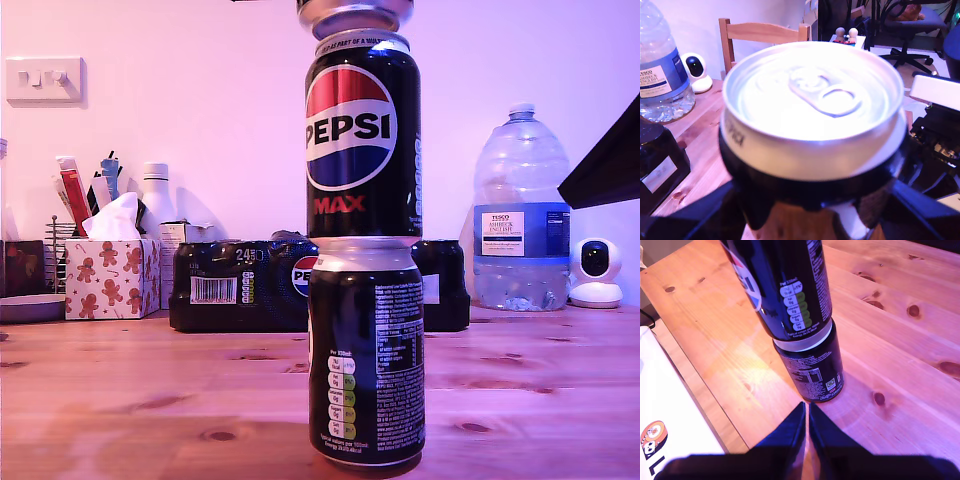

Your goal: Stack up the Pepsi cans on top of each other

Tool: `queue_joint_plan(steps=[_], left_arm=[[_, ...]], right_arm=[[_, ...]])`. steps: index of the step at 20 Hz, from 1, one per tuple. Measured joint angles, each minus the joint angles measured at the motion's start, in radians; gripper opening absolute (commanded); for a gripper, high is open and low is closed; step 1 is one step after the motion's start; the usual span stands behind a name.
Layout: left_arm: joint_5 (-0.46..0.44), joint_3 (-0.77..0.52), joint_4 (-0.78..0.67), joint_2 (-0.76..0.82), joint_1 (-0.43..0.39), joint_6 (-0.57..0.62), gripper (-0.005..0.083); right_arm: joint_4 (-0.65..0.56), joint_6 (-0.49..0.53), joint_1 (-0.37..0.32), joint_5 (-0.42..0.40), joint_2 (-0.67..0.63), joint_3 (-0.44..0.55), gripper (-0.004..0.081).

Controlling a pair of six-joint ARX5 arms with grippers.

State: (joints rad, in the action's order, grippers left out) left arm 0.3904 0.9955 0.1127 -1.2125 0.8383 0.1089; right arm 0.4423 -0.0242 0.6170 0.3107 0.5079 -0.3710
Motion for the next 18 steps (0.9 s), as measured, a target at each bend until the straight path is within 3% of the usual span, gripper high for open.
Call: queue_joint_plan(steps=[18], left_arm=[[-0.007,-0.009,-0.049,0.000,0.005,0.007,0.0474]], right_arm=[[0.000,0.000,0.000,0.000,0.000,0.000,-0.0013]])
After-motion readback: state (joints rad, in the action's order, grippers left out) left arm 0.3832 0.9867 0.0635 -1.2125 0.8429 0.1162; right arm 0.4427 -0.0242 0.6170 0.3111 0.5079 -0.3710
